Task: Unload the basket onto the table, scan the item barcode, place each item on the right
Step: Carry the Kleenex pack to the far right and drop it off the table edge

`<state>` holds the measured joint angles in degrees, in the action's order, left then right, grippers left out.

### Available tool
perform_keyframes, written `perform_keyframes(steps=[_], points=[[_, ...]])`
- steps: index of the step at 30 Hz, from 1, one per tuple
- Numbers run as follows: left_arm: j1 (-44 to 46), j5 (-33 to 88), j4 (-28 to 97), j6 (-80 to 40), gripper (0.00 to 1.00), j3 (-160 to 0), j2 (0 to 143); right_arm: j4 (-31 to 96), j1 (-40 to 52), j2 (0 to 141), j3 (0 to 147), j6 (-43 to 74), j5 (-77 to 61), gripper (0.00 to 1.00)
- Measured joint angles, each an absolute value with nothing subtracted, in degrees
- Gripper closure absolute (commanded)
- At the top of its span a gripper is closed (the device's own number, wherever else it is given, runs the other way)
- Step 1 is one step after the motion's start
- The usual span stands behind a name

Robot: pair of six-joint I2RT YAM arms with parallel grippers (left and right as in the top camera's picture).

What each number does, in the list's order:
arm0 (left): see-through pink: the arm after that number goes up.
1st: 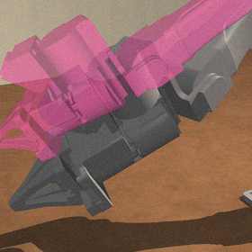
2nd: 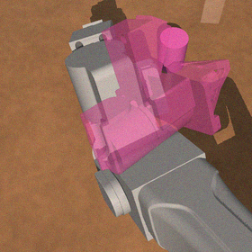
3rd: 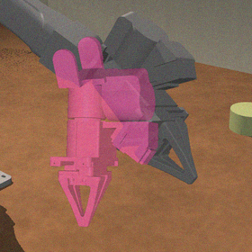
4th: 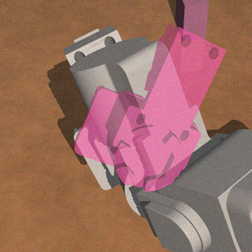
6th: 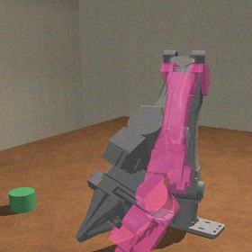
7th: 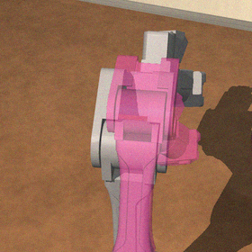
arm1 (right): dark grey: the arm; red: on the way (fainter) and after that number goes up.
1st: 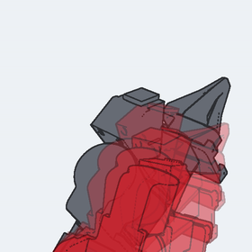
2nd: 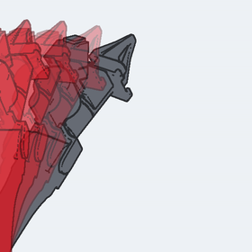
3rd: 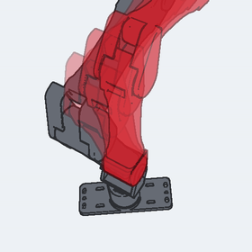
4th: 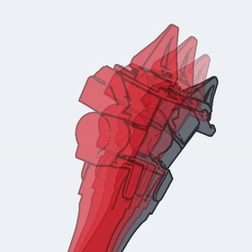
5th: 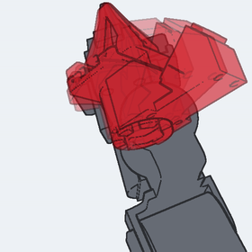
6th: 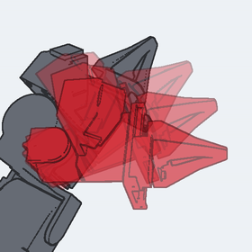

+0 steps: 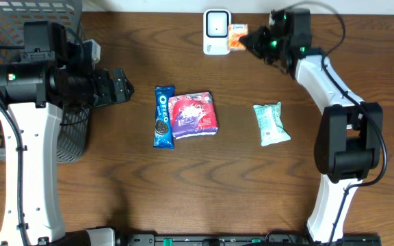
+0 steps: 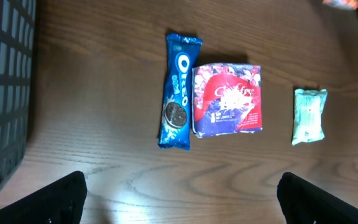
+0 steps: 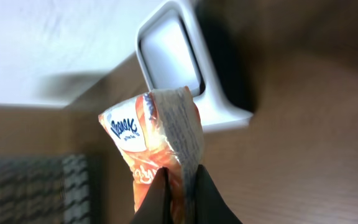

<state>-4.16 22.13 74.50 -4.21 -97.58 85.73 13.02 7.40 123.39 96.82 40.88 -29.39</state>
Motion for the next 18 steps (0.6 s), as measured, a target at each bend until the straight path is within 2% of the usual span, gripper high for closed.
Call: perform_keyframes(steps=[3, 6, 12, 18], points=[[-4.16, 22.15, 74.50, -4.21, 0.02, -97.58, 85.73, 18.31, 9.76, 123.39, 103.81, 32.47, -17.04, 0.99], [-4.16, 22.13, 74.50, -4.21, 0.02, -97.58, 85.73, 17.58, 13.41, 123.39, 108.14, 24.47, -5.21, 0.99], [-4.16, 22.13, 74.50, -4.21, 0.02, -97.58, 85.73, 5.98, 21.65, 124.22, 109.16, 6.98, 13.74, 0.99], [-4.16, 22.11, 74.48, -4.21, 0.02, -97.58, 85.73, -3.90, 25.80, 131.04, 109.82, -9.69, 24.25, 0.98]])
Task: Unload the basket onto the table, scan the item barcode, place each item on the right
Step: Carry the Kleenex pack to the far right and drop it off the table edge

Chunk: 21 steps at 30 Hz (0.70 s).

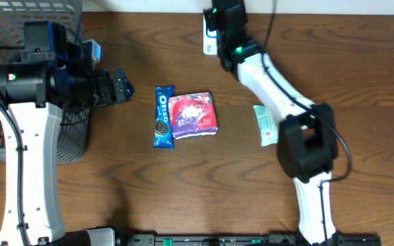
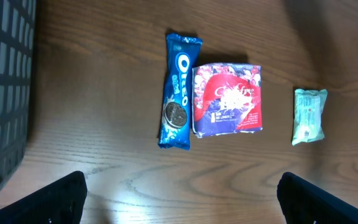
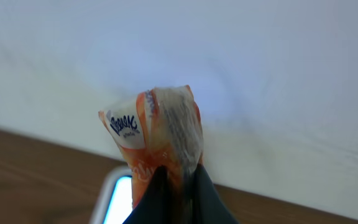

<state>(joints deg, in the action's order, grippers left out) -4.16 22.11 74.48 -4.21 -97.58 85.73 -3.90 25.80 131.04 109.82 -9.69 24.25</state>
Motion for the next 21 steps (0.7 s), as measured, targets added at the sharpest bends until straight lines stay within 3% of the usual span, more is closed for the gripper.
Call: perform_keyframes(steps=[10, 21], points=[[-4.16, 22.13, 74.48, -4.21, 0.02, -97.58, 85.73, -4.27, 25.91, 138.37, 109.23, -18.48, 28.86, 0.99], [-4.16, 22.11, 74.48, -4.21, 0.02, -97.58, 85.73, -4.45, 26.00, 137.86, 109.23, -17.02, 34.35, 0.99]])
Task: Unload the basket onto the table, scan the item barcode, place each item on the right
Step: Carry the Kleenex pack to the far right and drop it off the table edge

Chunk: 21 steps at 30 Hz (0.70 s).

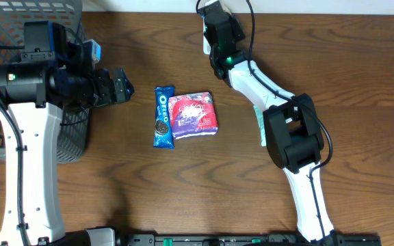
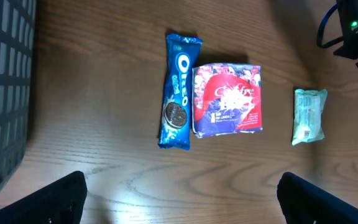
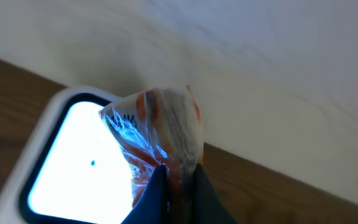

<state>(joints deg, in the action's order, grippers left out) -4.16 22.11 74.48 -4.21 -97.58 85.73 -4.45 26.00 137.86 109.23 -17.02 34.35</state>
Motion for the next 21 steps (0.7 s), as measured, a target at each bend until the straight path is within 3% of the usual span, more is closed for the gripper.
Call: perform_keyframes(steps=[8, 15, 21], points=[[-4.16, 22.11, 74.48, -4.21, 0.02, -97.58, 85.73, 9.37, 20.93, 129.05, 109.23, -2.48, 37.85, 0.99], [-4.16, 22.13, 74.43, -4.21, 0.02, -97.58, 85.73, 26.55, 4.73, 118.17, 110.08, 11.16, 35.79, 0.99], [-4.16, 22.11, 74.43, -4.21, 0.02, -97.58, 85.73, 39.64, -9.69, 117.80, 110.17, 18.02, 35.46, 0.99]])
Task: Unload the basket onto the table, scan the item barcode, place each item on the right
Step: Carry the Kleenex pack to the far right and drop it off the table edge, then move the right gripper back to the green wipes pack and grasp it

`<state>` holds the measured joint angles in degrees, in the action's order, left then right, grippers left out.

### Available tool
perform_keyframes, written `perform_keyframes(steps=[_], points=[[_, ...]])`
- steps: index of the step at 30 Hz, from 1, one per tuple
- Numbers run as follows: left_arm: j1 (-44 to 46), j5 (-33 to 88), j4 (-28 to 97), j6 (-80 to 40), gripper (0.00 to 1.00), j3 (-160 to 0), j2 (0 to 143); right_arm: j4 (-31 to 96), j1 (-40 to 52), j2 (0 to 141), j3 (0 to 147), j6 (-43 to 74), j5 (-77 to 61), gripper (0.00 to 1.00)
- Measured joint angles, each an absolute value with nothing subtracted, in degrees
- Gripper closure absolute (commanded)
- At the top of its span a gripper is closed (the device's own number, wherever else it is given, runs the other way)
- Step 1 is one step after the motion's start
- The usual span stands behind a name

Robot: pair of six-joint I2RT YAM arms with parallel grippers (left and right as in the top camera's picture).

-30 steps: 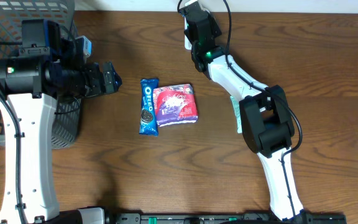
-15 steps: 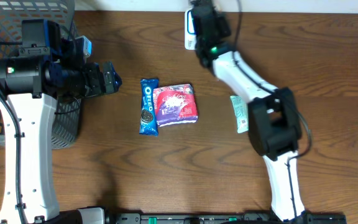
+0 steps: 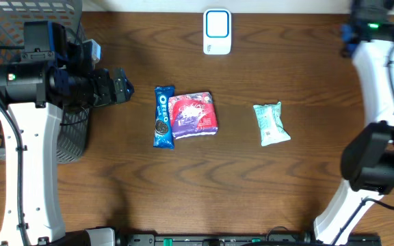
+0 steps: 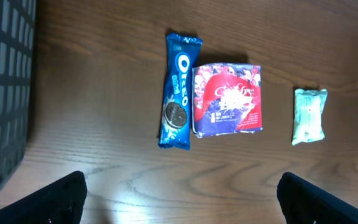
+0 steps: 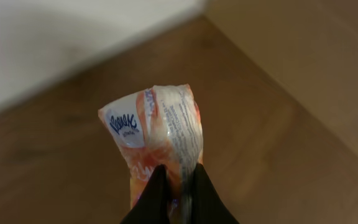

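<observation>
An orange-and-white tissue pack (image 5: 157, 137) is pinched between the fingers of my right gripper (image 5: 179, 180), which is shut on it. In the overhead view that gripper (image 3: 366, 15) is at the back right corner, and the pack itself does not show there. The white barcode scanner (image 3: 217, 31) stands at the back middle, far to the left of the pack. My left gripper (image 4: 182, 190) is open over the table's left side with nothing between its fingers.
A blue Oreo pack (image 3: 163, 116), a red and purple pack (image 3: 194, 115) and a pale green pack (image 3: 271, 124) lie mid-table. A dark mesh basket (image 3: 19, 20) stands at the back left, under the left arm.
My right gripper held the pack at the scanner's lit window; now it is at the back right corner, still shut on the pack. The scanner has left its view. The left arm is unchanged.
My right gripper first held the tissue pack just right of the scanner. Then the arm reached over the scanner, and then the pack was in front of the lit window. Now the pack is held at the back right corner. The left gripper stayed open and still.
</observation>
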<state>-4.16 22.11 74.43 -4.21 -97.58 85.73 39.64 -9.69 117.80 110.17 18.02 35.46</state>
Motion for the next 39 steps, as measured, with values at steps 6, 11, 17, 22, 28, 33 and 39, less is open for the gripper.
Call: perform_keyframes(steps=[6, 11, 17, 22, 28, 33, 39], points=[[-4.16, 22.13, 74.48, -4.21, 0.02, -97.58, 85.73, 43.42, -18.94, 118.93, 110.08, 21.17, 33.50, 0.99], [-4.16, 22.13, 74.48, -4.21, 0.02, -97.58, 85.73, 44.53, -24.38, 120.27, 110.08, 22.00, 32.49, 0.99], [-4.16, 22.11, 74.48, -4.21, 0.02, -97.58, 85.73, 44.95, -29.02, 124.44, 110.08, 22.59, 31.31, 0.78], [-4.16, 22.13, 74.48, -4.21, 0.02, -97.58, 85.73, 44.31, -32.32, 127.13, 110.08, 22.81, 30.41, 0.25], [-4.16, 22.11, 74.48, -4.21, 0.02, -97.58, 85.73, 44.56, -34.02, 127.35, 110.06, 20.47, 26.74, 0.01], [-4.16, 22.13, 74.48, -4.21, 0.02, -97.58, 85.73, 45.34, -33.36, 127.31, 110.08, 17.69, 18.11, 0.01], [-4.16, 22.13, 74.48, -4.21, 0.02, -97.58, 85.73, 46.02, -30.20, 123.70, 109.97, 16.84, 2.48, 0.01]])
